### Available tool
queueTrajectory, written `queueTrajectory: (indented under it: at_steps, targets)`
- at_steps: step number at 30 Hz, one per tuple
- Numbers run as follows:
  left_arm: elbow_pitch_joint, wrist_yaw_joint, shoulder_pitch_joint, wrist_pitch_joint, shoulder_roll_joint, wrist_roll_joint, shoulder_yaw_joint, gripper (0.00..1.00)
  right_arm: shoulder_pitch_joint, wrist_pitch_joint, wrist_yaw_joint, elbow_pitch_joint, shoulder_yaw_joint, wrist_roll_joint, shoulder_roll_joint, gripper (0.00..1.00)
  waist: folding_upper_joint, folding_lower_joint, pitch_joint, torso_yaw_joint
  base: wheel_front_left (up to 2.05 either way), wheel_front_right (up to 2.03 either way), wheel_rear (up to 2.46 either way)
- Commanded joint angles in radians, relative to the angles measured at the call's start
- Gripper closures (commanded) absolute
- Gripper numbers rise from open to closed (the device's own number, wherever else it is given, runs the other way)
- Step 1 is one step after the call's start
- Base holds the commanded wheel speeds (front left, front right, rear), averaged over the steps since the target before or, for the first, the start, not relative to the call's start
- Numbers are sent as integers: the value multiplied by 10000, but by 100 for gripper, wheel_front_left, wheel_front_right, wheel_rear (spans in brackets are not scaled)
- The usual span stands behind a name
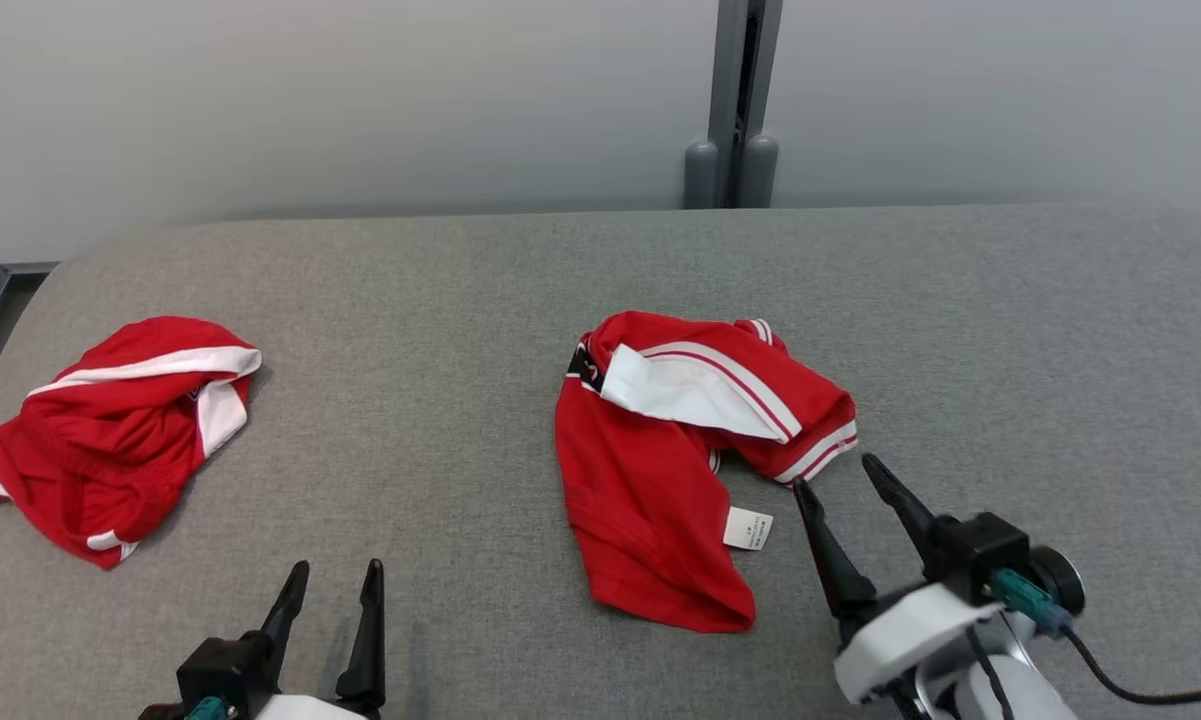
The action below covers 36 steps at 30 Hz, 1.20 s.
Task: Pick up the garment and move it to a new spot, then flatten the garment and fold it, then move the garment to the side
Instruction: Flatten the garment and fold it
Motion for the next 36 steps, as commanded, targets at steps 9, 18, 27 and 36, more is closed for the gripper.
queueTrajectory:
  at_steps: [9, 18, 27, 36]
  targets:
    - [327, -87, -694, -2, 43, -345, -858, 0, -2788, -26, -1, 1572, 1909, 180, -57, 0, 0, 0, 908, 1540, 0, 0, 0]
    - [428, -9, -802, -2, 41, -520, -983, 0, -4097, -28, -1, 3159, 1867, -277, -60, 9, 0, 0, 1277, 2366, 0, 0, 0]
    - [417, 1, -990, -2, 41, -582, -963, 0, -3999, -26, -1, 3208, 1298, -738, -51, 100, 0, 0, 1300, 2299, 0, 0, 0]
    - [362, 15, -1022, -2, 40, -595, -855, 0, -3964, -28, -1, 2580, 1025, -551, -54, 100, 0, 0, 1199, 1995, 0, 0, 0]
